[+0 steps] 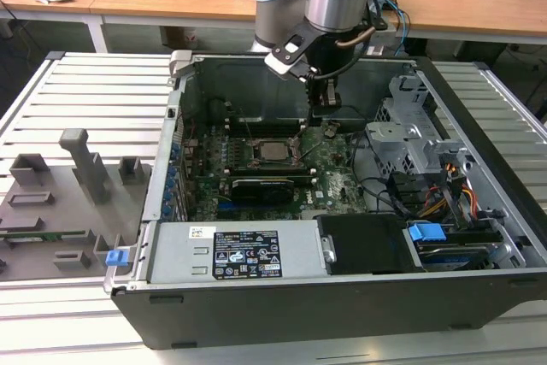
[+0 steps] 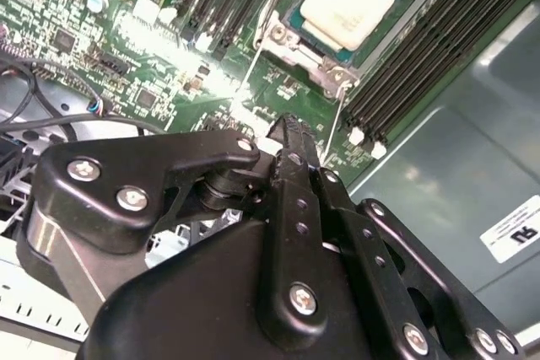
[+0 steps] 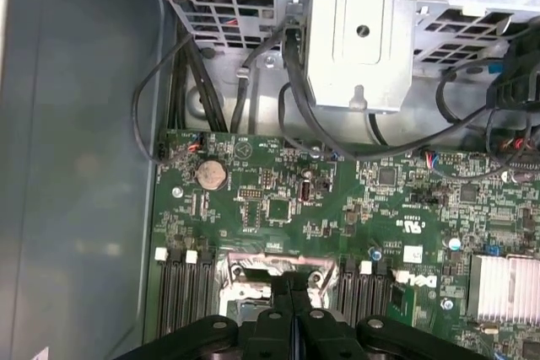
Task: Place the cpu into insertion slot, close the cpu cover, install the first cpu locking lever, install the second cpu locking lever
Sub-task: 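Close the cpu cover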
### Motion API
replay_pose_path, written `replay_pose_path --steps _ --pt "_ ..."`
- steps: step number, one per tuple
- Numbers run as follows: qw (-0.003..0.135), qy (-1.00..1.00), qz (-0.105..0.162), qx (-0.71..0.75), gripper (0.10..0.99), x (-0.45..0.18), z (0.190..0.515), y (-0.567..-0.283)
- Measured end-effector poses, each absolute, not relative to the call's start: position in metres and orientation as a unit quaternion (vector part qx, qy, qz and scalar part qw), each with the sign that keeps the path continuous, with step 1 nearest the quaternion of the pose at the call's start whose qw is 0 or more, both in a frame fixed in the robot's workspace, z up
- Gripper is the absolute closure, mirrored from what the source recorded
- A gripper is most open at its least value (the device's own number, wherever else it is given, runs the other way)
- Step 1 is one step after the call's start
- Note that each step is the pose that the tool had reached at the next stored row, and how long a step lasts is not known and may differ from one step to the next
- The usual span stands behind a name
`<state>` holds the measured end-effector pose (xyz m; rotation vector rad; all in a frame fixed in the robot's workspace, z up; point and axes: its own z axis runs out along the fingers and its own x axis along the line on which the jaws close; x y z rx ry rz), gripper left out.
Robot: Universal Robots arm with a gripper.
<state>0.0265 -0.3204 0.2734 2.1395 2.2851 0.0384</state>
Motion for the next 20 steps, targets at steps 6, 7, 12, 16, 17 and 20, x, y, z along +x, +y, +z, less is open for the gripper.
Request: replay_pose_path --steps 6,7,12,16,17,20 --pt "0.003 0.73 0.01 0.683 0.98 0.034 0.273 -0.32" --pt "0.003 0.73 0.009 0.683 0.98 0.035 0.272 -0.32" --pt "0.001 0.732 0.008 0.681 0.98 0.043 0.27 -0.32" --pt "0.0 0.732 0.007 0.681 0.98 0.05 0.267 -0.32" --pt "0.0 0.732 0.007 0.681 0.98 0.052 0.267 -0.32" --pt "0.0 0.732 0.007 0.681 0.98 0.055 0.267 -0.32"
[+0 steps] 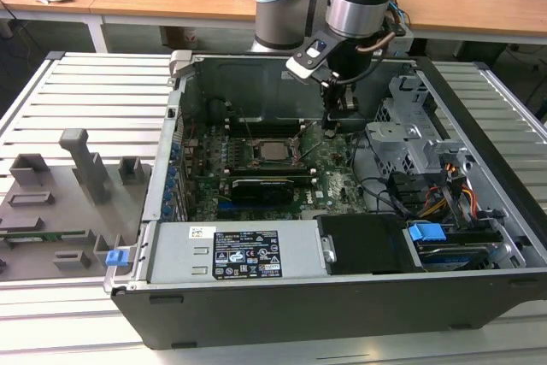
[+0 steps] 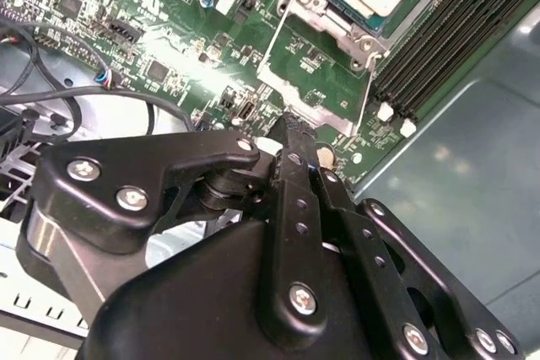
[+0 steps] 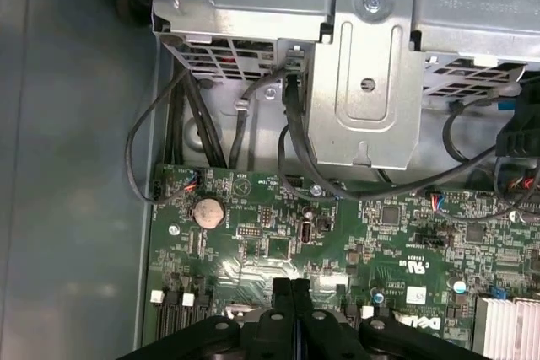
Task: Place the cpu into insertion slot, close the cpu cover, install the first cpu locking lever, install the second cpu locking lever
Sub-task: 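Close the cpu cover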
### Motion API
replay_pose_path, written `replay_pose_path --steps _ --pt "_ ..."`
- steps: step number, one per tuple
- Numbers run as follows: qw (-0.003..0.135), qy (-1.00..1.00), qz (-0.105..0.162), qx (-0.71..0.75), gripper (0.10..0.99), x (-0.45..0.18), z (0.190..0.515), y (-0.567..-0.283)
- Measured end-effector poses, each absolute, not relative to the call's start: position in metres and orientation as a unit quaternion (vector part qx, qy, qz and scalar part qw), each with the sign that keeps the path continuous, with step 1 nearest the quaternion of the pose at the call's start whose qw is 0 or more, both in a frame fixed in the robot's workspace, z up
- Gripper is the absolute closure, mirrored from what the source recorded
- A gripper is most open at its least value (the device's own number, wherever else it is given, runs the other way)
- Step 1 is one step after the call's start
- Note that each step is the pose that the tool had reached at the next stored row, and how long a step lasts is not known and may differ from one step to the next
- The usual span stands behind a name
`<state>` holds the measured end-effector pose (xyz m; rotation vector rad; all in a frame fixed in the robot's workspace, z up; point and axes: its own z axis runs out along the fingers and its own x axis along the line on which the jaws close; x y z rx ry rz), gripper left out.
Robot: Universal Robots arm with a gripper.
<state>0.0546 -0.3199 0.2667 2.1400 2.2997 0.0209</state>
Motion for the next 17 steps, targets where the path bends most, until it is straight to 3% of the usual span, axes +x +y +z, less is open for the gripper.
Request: replay_pose_path --steps 17 --pt "0.0 0.732 0.006 0.681 0.98 0.057 0.255 -0.32"
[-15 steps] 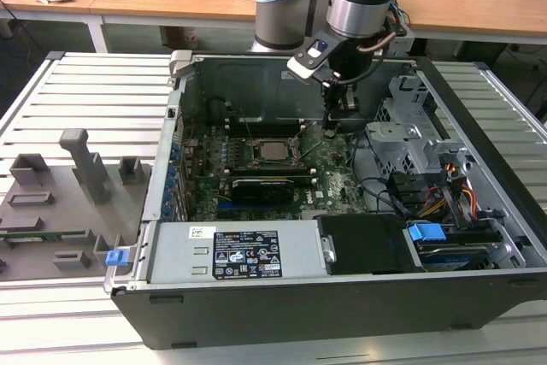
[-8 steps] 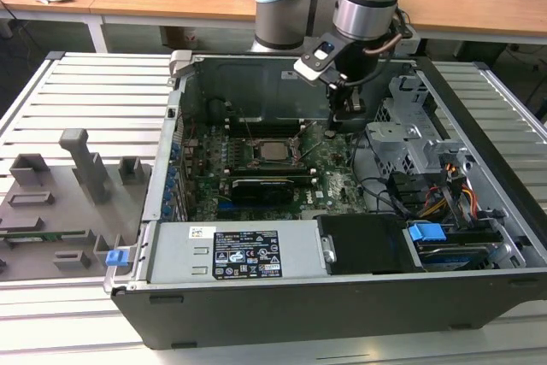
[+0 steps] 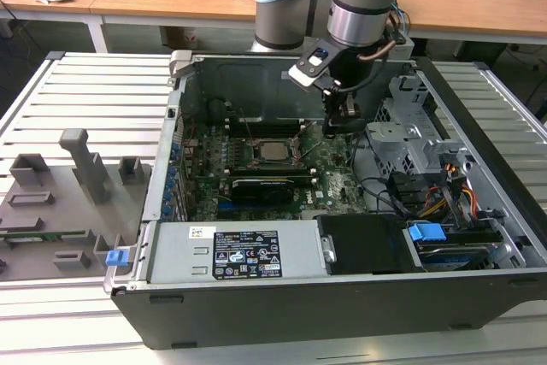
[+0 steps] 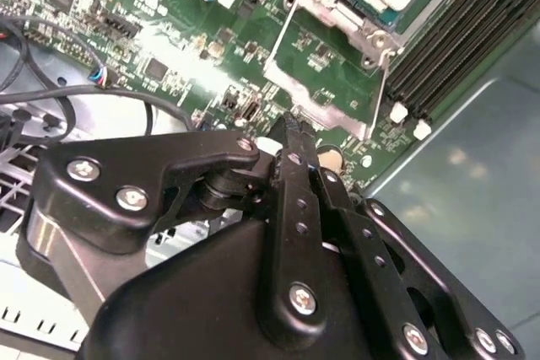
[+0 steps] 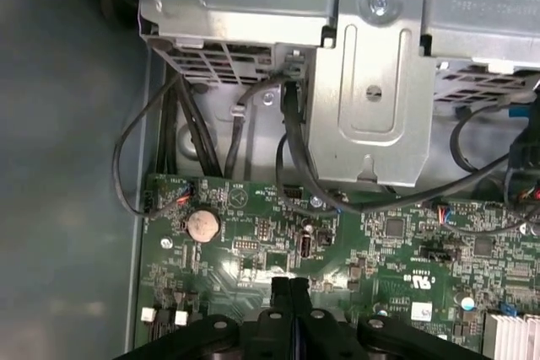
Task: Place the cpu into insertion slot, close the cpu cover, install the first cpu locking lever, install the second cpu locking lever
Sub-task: 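Close the cpu cover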
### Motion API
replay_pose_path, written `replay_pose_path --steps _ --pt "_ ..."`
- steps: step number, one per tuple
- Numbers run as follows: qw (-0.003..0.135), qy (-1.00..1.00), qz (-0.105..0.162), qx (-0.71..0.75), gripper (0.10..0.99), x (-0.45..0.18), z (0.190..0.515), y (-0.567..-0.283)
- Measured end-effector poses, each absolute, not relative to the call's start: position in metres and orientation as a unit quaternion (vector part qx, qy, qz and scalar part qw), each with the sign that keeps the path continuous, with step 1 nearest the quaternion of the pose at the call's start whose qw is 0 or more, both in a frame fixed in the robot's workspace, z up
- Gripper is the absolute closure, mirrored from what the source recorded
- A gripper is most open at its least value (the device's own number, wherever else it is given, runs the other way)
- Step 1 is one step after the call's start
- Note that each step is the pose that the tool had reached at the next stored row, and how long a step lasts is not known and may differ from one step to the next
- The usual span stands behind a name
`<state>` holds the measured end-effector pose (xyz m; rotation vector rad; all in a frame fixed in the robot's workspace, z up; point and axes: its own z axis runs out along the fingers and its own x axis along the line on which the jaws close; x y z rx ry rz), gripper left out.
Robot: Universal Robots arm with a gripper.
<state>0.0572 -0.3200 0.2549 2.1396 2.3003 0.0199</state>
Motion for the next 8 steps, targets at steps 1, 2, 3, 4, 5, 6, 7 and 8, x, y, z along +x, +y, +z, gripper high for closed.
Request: replay_pose_path --steps 1,2,3,4,5,6,7,8 --pt "0.0 0.732 0.006 0.681 0.98 0.0557 0.2549 -0.32" --pt "0.0 0.732 0.006 0.681 0.98 0.0547 0.2548 -0.32" --pt "0.0 0.732 0.006 0.681 0.98 0.0527 0.2548 -0.32" --pt "0.0 0.732 0.006 0.681 0.98 0.0505 0.2548 -0.32" --pt "0.0 0.732 0.006 0.681 0.98 0.0496 0.2548 -0.32" --pt "0.0 0.732 0.006 0.681 0.98 0.0488 0.2548 -0.32" --pt "0.0 0.732 0.006 0.681 0.98 0.0483 0.2548 -0.32" --pt "0.0 0.732 0.006 0.681 0.98 0.0478 0.2548 -0.32"
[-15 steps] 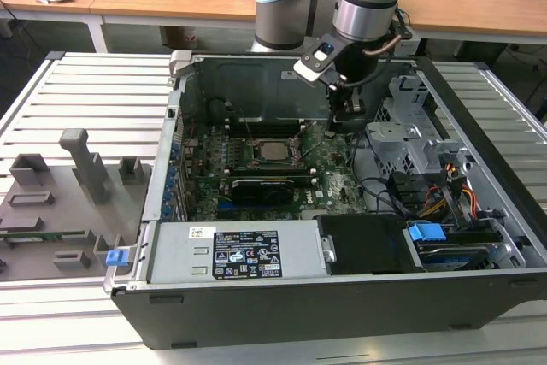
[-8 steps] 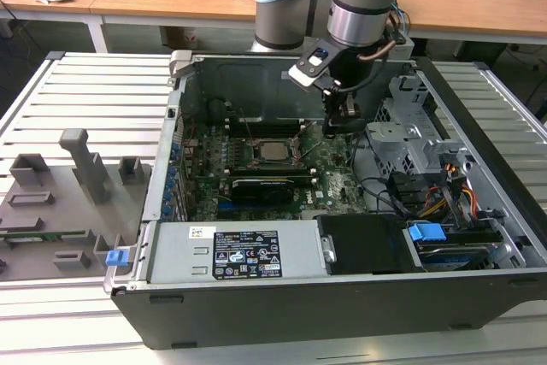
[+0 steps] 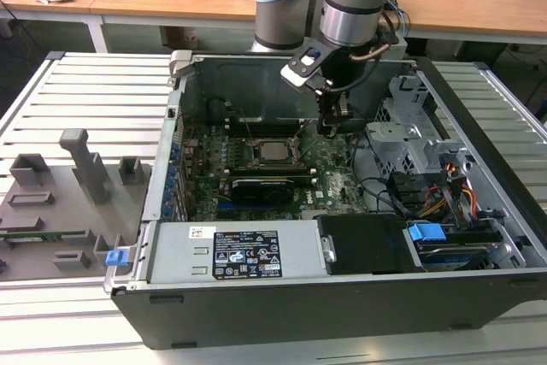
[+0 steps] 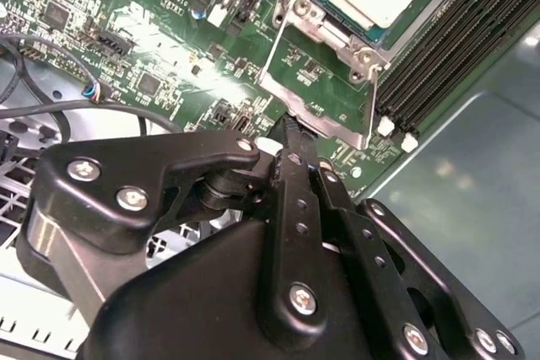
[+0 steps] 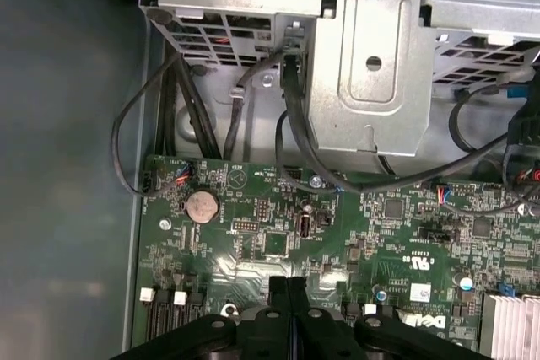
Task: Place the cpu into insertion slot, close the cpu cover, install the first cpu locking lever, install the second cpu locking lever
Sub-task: 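Close the cpu cover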
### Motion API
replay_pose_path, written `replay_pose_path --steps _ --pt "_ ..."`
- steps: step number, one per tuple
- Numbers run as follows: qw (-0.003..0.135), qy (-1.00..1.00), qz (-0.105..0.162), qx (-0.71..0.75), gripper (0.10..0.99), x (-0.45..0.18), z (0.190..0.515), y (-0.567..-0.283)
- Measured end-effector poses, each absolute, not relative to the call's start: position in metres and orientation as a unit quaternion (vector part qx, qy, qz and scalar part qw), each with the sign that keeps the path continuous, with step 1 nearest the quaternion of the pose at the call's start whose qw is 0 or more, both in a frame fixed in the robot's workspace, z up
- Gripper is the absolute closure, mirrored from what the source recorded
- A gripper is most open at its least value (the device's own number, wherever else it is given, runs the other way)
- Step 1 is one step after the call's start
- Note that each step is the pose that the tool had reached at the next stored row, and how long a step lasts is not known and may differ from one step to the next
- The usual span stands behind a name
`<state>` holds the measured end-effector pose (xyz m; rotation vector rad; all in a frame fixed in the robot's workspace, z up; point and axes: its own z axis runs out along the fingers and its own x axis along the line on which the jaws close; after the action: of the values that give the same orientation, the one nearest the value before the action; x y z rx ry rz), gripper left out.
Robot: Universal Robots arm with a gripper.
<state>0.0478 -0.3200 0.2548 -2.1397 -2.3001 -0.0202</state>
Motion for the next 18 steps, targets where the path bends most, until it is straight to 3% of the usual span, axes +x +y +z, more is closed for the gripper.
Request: replay_pose_path --steps 18 --pt "0.0 -0.732 -0.006 -0.681 0.98 0.034 0.255 -0.32"
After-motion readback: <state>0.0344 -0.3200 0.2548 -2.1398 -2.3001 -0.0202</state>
